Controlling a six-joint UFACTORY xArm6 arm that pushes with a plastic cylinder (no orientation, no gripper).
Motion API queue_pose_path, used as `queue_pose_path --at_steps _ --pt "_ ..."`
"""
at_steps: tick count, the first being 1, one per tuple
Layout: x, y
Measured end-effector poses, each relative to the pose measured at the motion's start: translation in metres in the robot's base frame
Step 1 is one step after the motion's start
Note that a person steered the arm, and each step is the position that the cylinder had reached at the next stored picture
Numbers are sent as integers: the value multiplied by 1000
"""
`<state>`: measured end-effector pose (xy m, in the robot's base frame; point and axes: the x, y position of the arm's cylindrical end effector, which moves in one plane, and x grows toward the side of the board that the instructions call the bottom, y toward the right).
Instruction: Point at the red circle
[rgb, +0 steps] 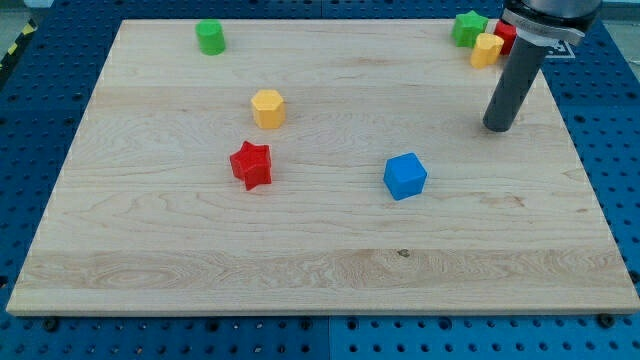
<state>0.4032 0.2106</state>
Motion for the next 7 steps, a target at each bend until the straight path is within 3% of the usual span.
queue_pose_path --at_steps 7 --pt "5 129"
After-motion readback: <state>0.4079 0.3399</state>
